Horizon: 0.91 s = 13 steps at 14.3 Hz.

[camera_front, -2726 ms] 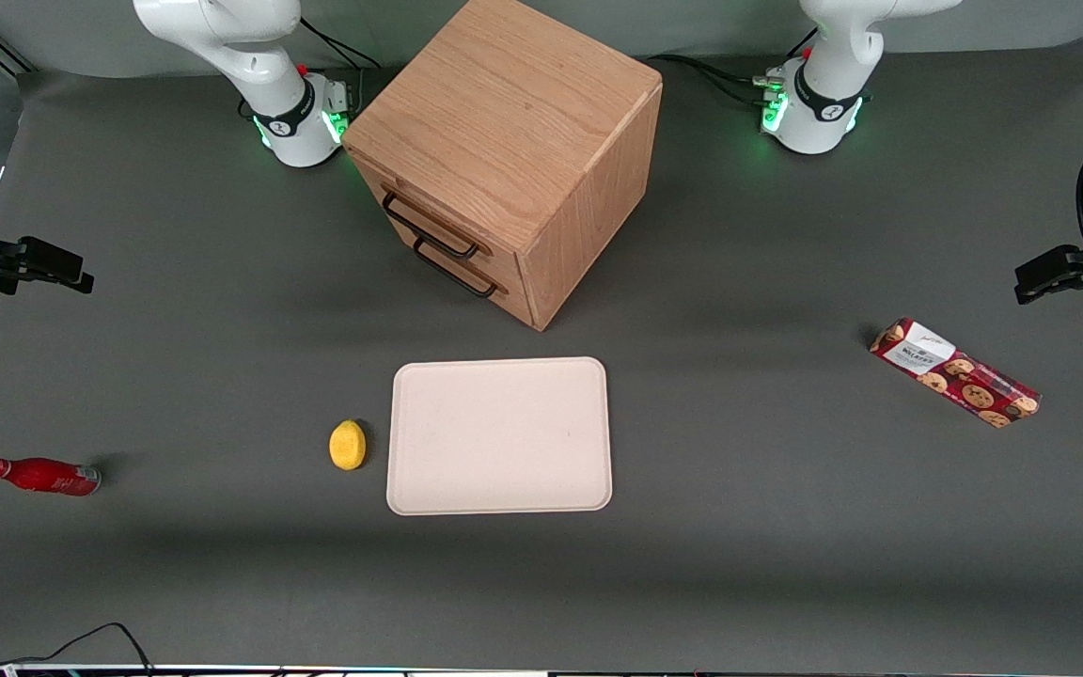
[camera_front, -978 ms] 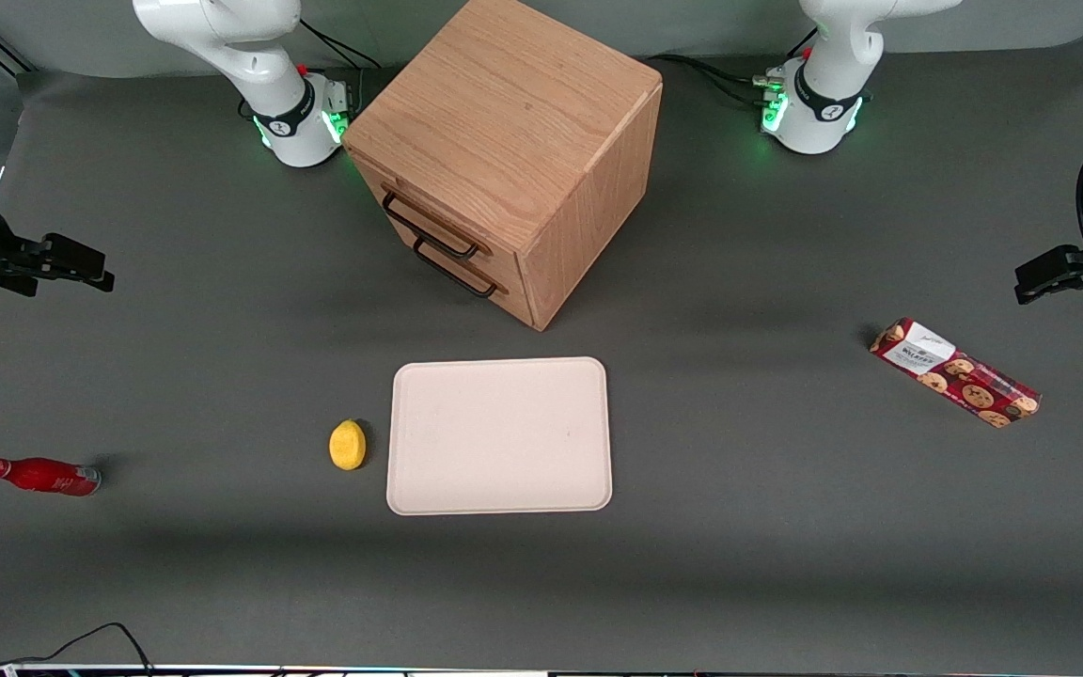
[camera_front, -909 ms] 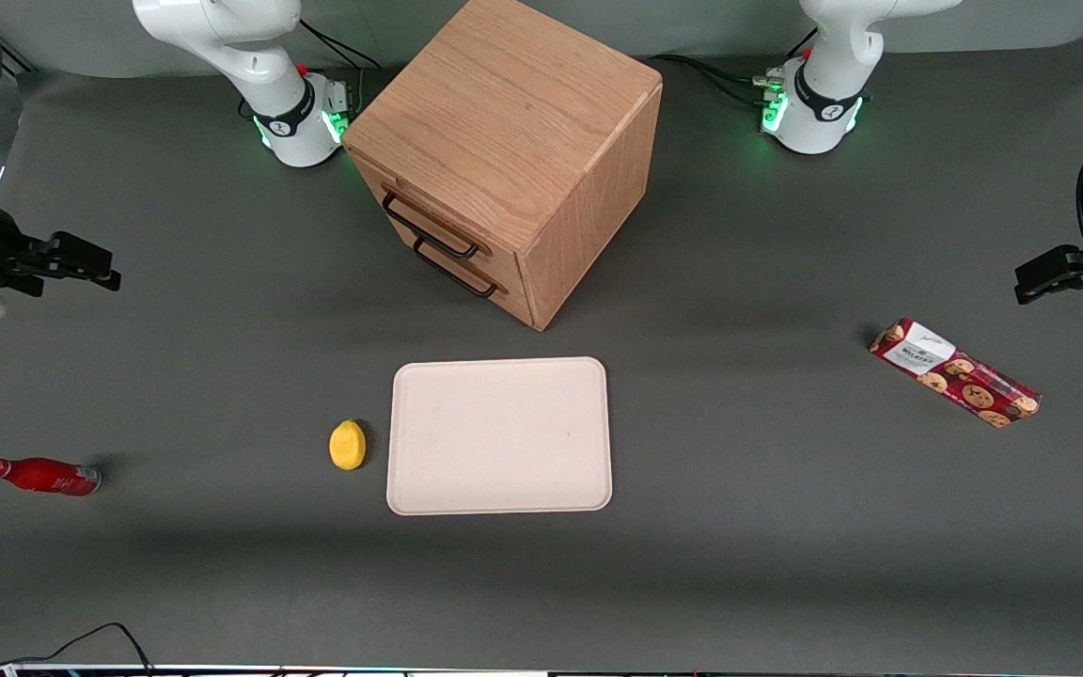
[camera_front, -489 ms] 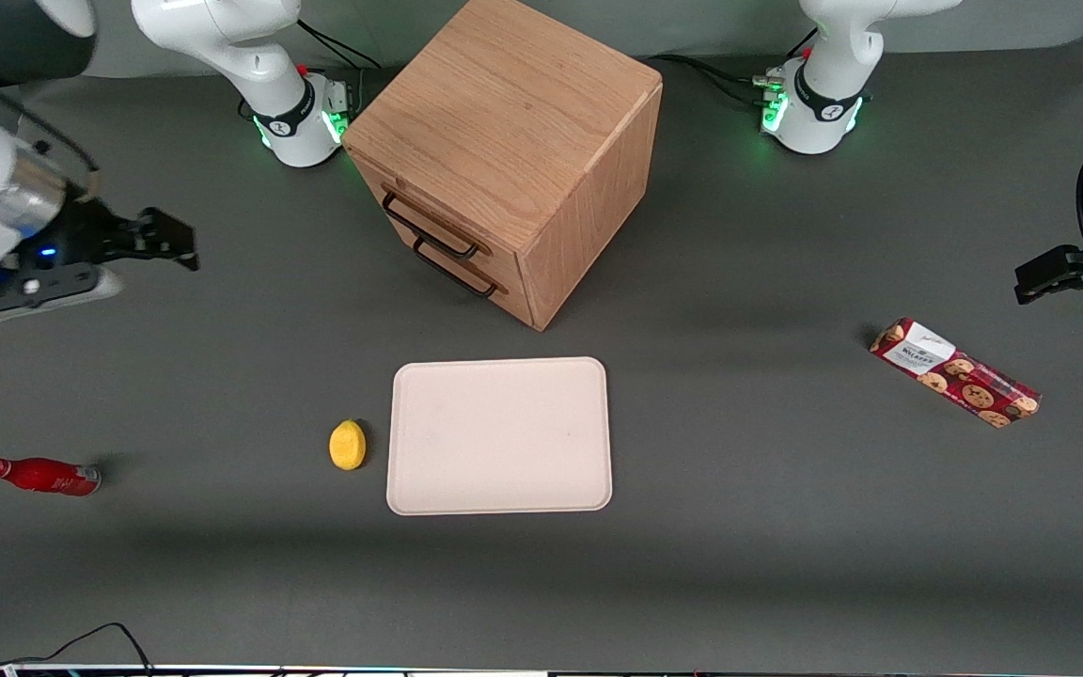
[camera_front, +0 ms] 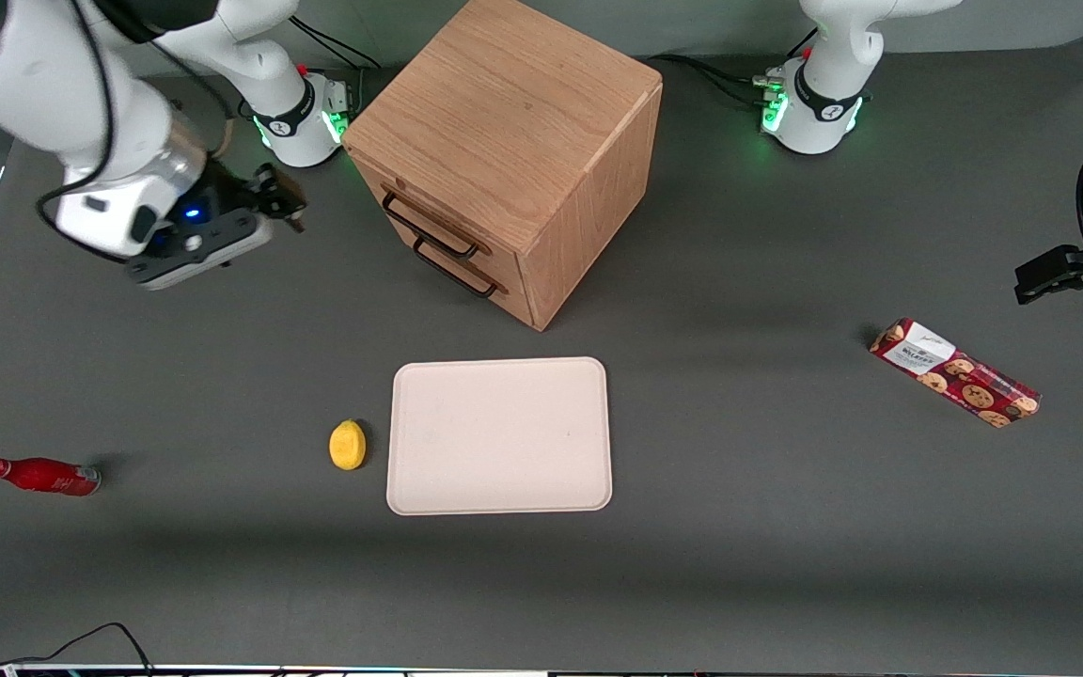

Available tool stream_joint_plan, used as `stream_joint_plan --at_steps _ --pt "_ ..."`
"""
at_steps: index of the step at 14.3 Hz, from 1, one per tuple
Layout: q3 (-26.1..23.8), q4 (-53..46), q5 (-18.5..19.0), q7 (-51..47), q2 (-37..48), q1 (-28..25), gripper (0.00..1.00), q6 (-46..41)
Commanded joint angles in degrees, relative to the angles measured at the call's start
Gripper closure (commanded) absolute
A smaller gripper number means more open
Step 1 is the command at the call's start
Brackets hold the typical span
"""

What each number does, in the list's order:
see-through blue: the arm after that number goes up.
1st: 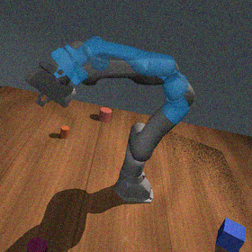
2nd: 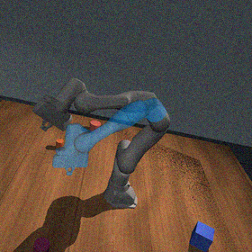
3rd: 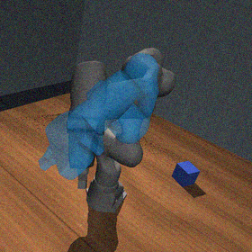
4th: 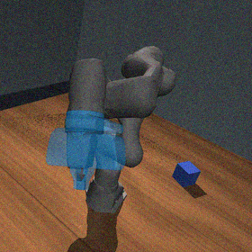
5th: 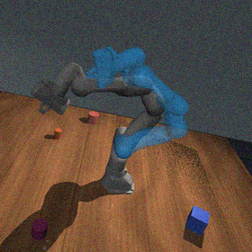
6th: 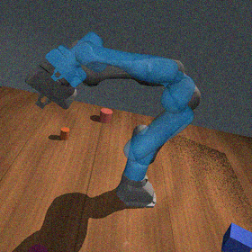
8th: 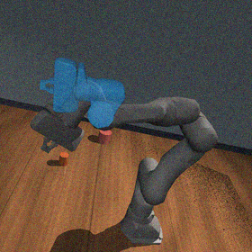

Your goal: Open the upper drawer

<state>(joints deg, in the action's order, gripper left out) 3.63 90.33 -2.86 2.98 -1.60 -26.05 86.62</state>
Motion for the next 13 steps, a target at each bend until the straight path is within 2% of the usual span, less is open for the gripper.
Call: stream_joint_plan --at_steps 1,3,6,10,13 --pt "1.73 -0.68 -0.83 0.10 -0.86 -5.22 0.00 0.30" --pt "3.48 -0.68 -0.92 0.01 -1.29 -9.87 0.00 1.44" --pt "4.63 -0.68 -0.92 0.01 -2.09 -13.31 0.00 1.97" --pt "4.72 -0.24 -3.64 0.10 -2.26 -13.76 0.00 1.89" --pt "4.63 0.64 -3.82 0.19 -2.88 -14.64 0.00 1.97"
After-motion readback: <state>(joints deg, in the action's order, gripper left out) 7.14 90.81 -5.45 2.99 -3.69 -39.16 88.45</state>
